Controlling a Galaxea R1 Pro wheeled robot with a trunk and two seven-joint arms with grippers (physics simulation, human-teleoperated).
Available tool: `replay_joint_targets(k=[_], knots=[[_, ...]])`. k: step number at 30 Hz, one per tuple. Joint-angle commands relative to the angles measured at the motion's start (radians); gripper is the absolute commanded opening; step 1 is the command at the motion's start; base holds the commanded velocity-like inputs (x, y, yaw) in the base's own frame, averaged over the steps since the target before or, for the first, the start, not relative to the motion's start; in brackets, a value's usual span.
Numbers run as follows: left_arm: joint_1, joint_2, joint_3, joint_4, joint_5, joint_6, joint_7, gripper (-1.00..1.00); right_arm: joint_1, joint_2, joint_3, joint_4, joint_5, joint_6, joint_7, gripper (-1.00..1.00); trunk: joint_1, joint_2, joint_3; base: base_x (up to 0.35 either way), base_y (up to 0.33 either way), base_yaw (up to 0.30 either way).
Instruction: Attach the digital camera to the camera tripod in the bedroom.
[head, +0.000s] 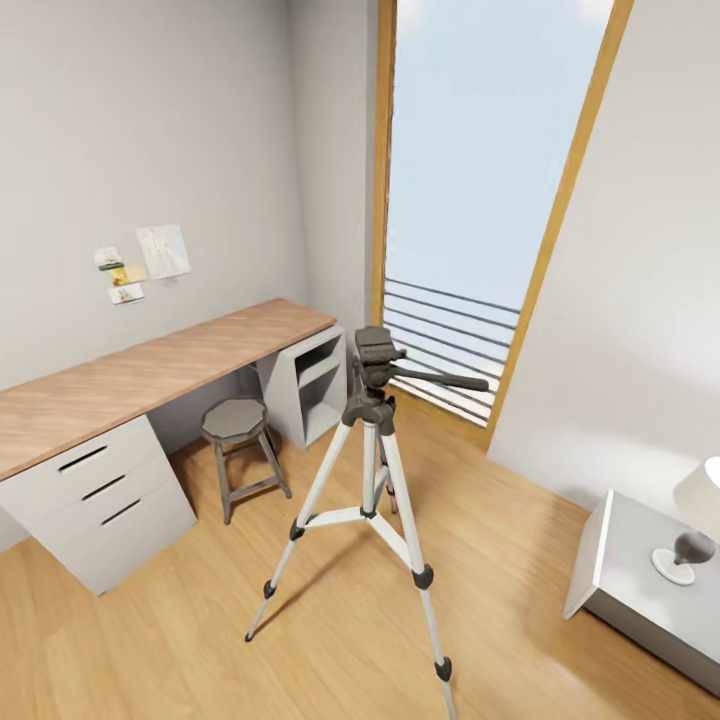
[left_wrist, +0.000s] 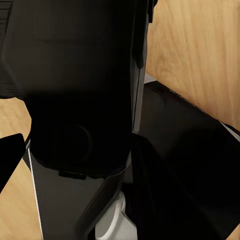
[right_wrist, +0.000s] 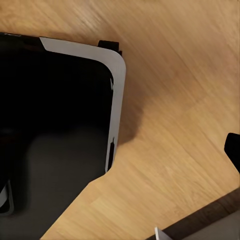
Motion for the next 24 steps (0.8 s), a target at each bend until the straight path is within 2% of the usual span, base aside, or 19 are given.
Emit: replay_joint_targets(k=[1,17,24], knots=[[-0.001,0.000,-0.008,0.000,0.007,0.000,0.000,-1.00,-0.001,0.000,-0.009,0.002,0.009,-0.001,0.002,1.00,0.001,-0.002,-0.002,0.024,0.000,0.000],[-0.001,0.000,-0.008,0.000,0.007,0.000,0.000,-1.00,-0.001,-0.005,-0.008,0.002,0.010,-0.003,0.001,1.00,0.001,-0.002,-0.002,0.037,0.000,0.000],[-0.001,0.000,-0.009,0.000,0.007,0.000,0.000,-1.00,-0.001,-0.005,-0.007,-0.002,0.012,-0.005,-0.020,1.00,0.001,-0.002,-0.002,0.007,0.000,0.000]])
